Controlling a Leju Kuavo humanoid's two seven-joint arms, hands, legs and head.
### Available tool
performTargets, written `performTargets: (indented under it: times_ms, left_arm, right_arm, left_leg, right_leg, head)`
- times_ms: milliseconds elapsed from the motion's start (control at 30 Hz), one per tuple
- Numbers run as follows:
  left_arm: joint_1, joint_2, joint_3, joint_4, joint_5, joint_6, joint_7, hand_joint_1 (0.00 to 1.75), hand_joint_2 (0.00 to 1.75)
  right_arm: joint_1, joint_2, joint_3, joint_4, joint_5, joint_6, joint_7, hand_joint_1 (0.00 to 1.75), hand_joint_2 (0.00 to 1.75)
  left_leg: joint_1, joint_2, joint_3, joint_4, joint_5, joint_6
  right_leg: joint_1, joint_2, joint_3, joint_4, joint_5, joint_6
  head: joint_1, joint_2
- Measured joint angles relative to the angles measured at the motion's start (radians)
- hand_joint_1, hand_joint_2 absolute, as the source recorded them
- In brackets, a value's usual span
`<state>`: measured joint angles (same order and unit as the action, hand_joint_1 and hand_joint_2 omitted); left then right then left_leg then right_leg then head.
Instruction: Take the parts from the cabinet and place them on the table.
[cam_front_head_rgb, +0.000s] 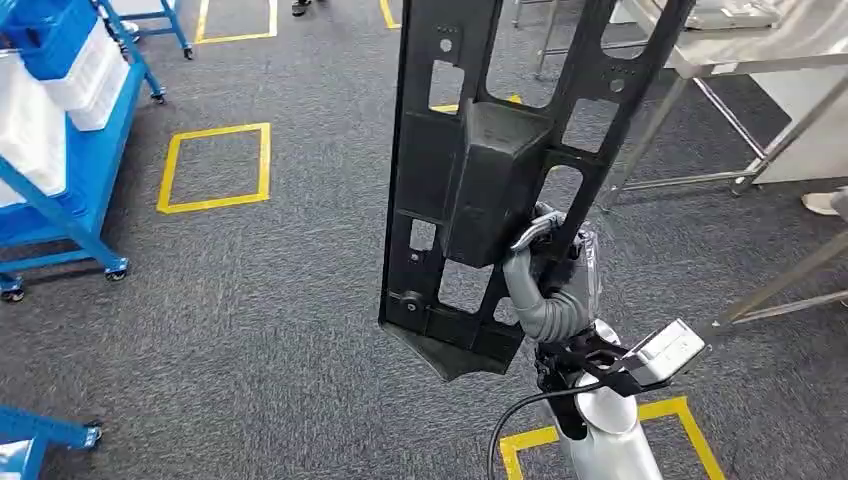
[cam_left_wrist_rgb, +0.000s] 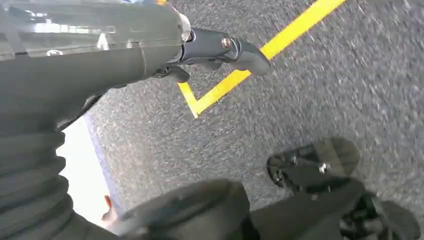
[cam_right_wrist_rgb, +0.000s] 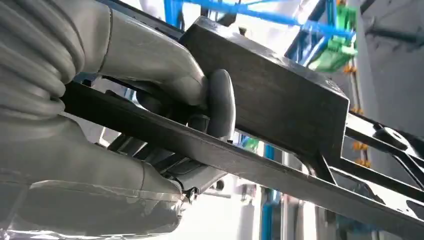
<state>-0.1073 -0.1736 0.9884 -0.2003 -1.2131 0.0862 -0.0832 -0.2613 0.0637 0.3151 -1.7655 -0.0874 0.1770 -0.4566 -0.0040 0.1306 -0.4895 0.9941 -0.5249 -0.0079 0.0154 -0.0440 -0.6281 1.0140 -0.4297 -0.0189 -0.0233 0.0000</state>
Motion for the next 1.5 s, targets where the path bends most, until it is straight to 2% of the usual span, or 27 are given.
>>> performTargets:
  times_ms: [67,100,167,233,300,333,367,500,533,567,600,667,700,733,800,833,867,1000,1033,1067,1100,1167,1200,1267,1333,1400,1500]
  left_arm:
    - [0.002,0.000,0.000,0.000,0.001,0.000,0.000,0.00,1.75]
    - [0.004,0.000,0.000,0.000,0.008,0.001,-0.001,0.00,1.75]
    - [-0.004,0.000,0.002,0.000,0.017,0.000,-0.004,0.00,1.75]
    - [-0.008,0.000,0.002,0.000,0.019,0.001,-0.003,0.00,1.75]
    - [-0.006,0.000,0.003,0.000,0.019,0.003,0.000,0.00,1.75]
    - [-0.003,0.000,0.003,0.000,0.019,0.003,0.002,0.00,1.75]
    - [-0.001,0.000,0.003,0.000,0.020,0.003,0.000,0.00,1.75]
    - [-0.006,-0.002,0.003,0.000,0.020,0.003,0.000,0.00,1.75]
    - [-0.005,-0.005,0.003,0.000,0.020,0.003,0.000,0.00,1.75]
    - [-0.003,-0.005,0.003,0.000,0.020,0.003,0.000,0.00,1.75]
    - [-0.001,-0.005,0.003,0.000,0.021,0.003,0.000,0.00,1.75]
    - [0.002,-0.004,0.004,0.000,0.021,0.003,0.000,0.00,1.75]
    - [0.003,-0.004,0.005,0.000,0.021,0.005,0.000,0.00,1.75]
    - [0.003,-0.003,0.005,0.000,0.021,0.005,0.000,0.00,1.75]
    - [0.004,-0.003,0.005,0.000,0.021,0.005,0.002,0.00,1.75]
    - [0.004,-0.003,0.005,0.000,0.020,0.005,0.003,0.00,1.75]
    - [0.005,-0.003,0.005,0.000,0.020,0.005,0.003,0.00,1.75]
    - [0.004,-0.003,0.005,0.000,0.018,0.005,0.006,0.00,1.75]
    - [0.002,-0.002,0.005,0.000,0.018,0.005,0.006,0.00,1.75]
    - [0.003,0.000,0.005,0.000,0.018,0.005,0.005,0.00,1.75]
    - [0.006,0.000,0.005,0.000,0.018,0.005,0.005,0.00,1.75]
    - [-0.001,0.000,0.006,0.000,0.020,0.003,-0.001,0.00,1.75]
    - [-0.006,0.000,0.007,0.000,0.020,0.002,-0.002,0.00,1.75]
    - [-0.008,0.000,0.007,0.000,0.020,0.002,-0.001,0.00,1.75]
    - [-0.005,0.000,0.007,0.000,0.018,0.003,0.002,0.00,1.75]
    - [-0.003,0.000,0.007,0.000,0.018,0.003,0.001,0.00,1.75]
    - [-0.004,0.000,0.008,0.000,0.019,0.003,0.001,0.00,1.75]
  right_arm:
    - [-0.009,0.000,0.001,-0.002,-0.003,-0.001,0.001,1.73,1.75]
    - [-0.014,0.002,0.003,-0.002,-0.006,-0.002,0.002,1.73,1.75]
    - [-0.017,0.002,0.004,0.004,-0.015,-0.004,0.005,1.73,1.75]
    - [-0.017,0.002,0.006,0.013,-0.017,-0.003,0.008,1.73,1.75]
    - [-0.020,0.002,0.008,0.020,-0.021,-0.002,0.008,1.73,1.75]
    - [-0.022,0.002,0.010,0.023,-0.021,-0.002,0.008,1.73,1.75]
    - [-0.024,0.002,0.010,0.026,-0.021,-0.002,0.008,1.73,1.75]
    - [-0.028,0.002,0.011,0.031,-0.023,-0.002,0.008,1.73,1.75]
    - [-0.028,0.002,0.011,0.032,-0.024,-0.002,0.008,1.73,1.75]
    - [-0.033,0.002,0.012,0.032,-0.024,-0.001,0.006,1.73,1.75]
    - [-0.038,0.002,0.013,0.034,-0.025,0.001,0.005,1.73,1.75]
    - [-0.039,0.002,0.014,0.039,-0.030,0.002,0.004,1.73,1.75]
    - [-0.040,0.002,0.014,0.043,-0.031,0.002,0.004,1.73,1.75]
    - [-0.039,0.002,0.014,0.047,-0.031,0.003,0.004,1.73,1.75]
    - [-0.042,0.002,0.014,0.052,-0.031,0.005,0.004,1.73,1.75]
    - [-0.045,0.002,0.014,0.053,-0.031,0.006,0.004,1.73,1.75]
    - [-0.049,0.002,0.014,0.055,-0.031,0.007,0.003,1.73,1.75]
    - [-0.059,0.001,0.016,0.064,-0.036,0.008,-0.003,1.73,1.75]
    - [-0.060,0.002,0.016,0.065,-0.037,0.008,-0.004,1.73,1.75]
    - [-0.063,0.002,0.016,0.067,-0.037,0.009,-0.008,1.73,1.75]
    - [-0.070,0.002,0.018,0.070,-0.039,0.009,-0.009,1.73,1.75]
    - [-0.071,0.004,0.020,0.077,-0.042,0.010,-0.010,1.73,1.75]
    - [-0.069,0.004,0.020,0.082,-0.042,0.010,-0.010,1.73,1.75]
    - [-0.069,0.004,0.020,0.089,-0.042,0.010,-0.009,1.73,1.75]
    - [-0.070,0.004,0.020,0.090,-0.042,0.010,-0.009,1.73,1.75]
    - [-0.072,0.004,0.020,0.093,-0.043,0.010,-0.010,1.73,1.75]
    - [-0.071,0.005,0.021,0.096,-0.044,0.010,-0.011,1.73,1.75]
  left_leg:
    - [0.010,-0.086,-0.023,0.061,-0.042,-0.008]
    - [0.011,-0.106,-0.060,0.135,-0.076,-0.011]
    - [0.011,-0.117,-0.142,0.293,-0.135,-0.019]
    - [0.013,-0.117,-0.151,0.298,-0.100,-0.021]
    - [0.019,-0.125,-0.094,0.150,0.000,-0.020]
    - [0.024,-0.160,-0.061,0.062,0.046,-0.020]
    - [0.027,-0.222,-0.055,0.049,0.030,-0.020]
    - [0.021,-0.194,-0.047,0.015,0.031,0.011]
    - [0.028,-0.176,-0.042,0.007,0.037,0.019]
    - [0.026,-0.166,-0.039,0.001,0.039,0.025]
    - [0.023,-0.149,-0.039,0.001,0.040,0.029]
    - [0.019,-0.120,-0.039,0.001,0.037,0.033]
    - [0.018,-0.107,-0.038,0.001,0.035,0.032]
    - [0.018,-0.093,-0.036,0.001,0.032,0.031]
    - [0.017,-0.071,-0.026,0.001,0.024,0.026]
    - [0.017,-0.061,-0.018,0.001,0.019,0.023]
    - [0.014,-0.053,-0.013,0.001,0.013,0.018]
    - [0.006,-0.011,-0.001,-0.004,0.002,0.000]
    - [0.010,-0.009,0.002,-0.003,-0.010,-0.008]
    - [0.013,-0.053,0.000,0.023,-0.025,-0.010]
    - [0.014,-0.089,-0.032,0.089,-0.060,-0.011]
    - [0.014,-0.117,-0.121,0.258,-0.129,-0.016]
    - [0.014,-0.119,-0.151,0.313,-0.141,-0.019]
    - [0.017,-0.119,-0.143,0.275,-0.080,-0.019]
    - [0.023,-0.139,-0.076,0.098,0.034,-0.019]
    - [0.025,-0.206,-0.053,0.040,0.031,-0.019]
    - [0.020,-0.189,-0.049,0.028,0.022,0.000]
  right_leg:
    - [-0.010,0.022,0.010,-0.010,0.004,-0.012]
    - [-0.011,0.033,0.010,-0.010,0.004,-0.015]
    - [-0.010,0.060,0.011,-0.009,0.003,-0.017]
    - [-0.010,0.088,0.015,-0.008,0.003,-0.016]
    - [-0.013,0.120,0.018,-0.002,0.000,-0.012]
    - [-0.016,0.134,0.018,0.005,-0.004,-0.006]
    - [-0.015,0.144,0.011,0.009,-0.003,0.002]
    - [-0.021,0.189,-0.011,0.004,0.014,0.034]
    - [-0.021,0.161,-0.014,0.010,0.007,0.034]
    - [-0.013,0.105,-0.027,0.041,-0.016,0.036]
    - [-0.014,0.073,-0.061,0.109,-0.054,0.040]
    - [-0.021,0.055,-0.141,0.272,-0.117,0.046]
    - [-0.025,0.053,-0.165,0.317,-0.123,0.048]
    - [-0.028,0.051,-0.161,0.307,-0.107,0.050]
    - [-0.029,0.035,-0.085,0.165,-0.029,0.048]
    - [-0.026,0.006,-0.029,0.065,0.013,0.042]
    - [-0.015,-0.045,0.000,0.014,0.003,0.038]
    - [-0.002,-0.006,-0.005,0.005,-0.001,0.016]
    - [-0.017,0.008,0.008,-0.009,0.004,0.008]
    - [-0.016,0.016,0.015,-0.015,0.004,0.004]
    - [-0.018,0.027,0.016,-0.015,0.003,-0.001]
    - [-0.018,0.052,0.016,-0.014,0.001,-0.006]
    - [-0.018,0.064,0.017,-0.013,0.001,-0.006]
    - [-0.019,0.097,0.021,-0.010,-0.001,-0.003]
    - [-0.023,0.129,0.024,0.000,-0.007,0.005]
    - [-0.022,0.151,0.013,0.012,-0.008,0.018]
    - [-0.029,0.176,-0.003,0.008,0.003,0.037]
  head:
    - [0.000,0.000]
    - [0.000,0.000]
    - [0.000,0.000]
    - [0.000,0.000]
    - [0.000,0.000]
    - [0.000,0.000]
    - [0.000,0.000]
    - [0.000,0.000]
    - [0.000,0.000]
    - [0.000,0.000]
    - [0.000,0.000]
    - [0.000,0.000]
    - [0.000,0.000]
    - [0.000,0.000]
    - [0.000,0.000]
    - [0.000,0.000]
    - [0.000,0.000]
    - [0.000,0.000]
    - [0.000,0.000]
    - [0.000,0.000]
    - [0.000,0.000]
    - [0.000,0.000]
    - [0.000,0.000]
    - [0.000,0.000]
    - [0.000,0.000]
    - [0.000,0.000]
    - [0.000,0.000]
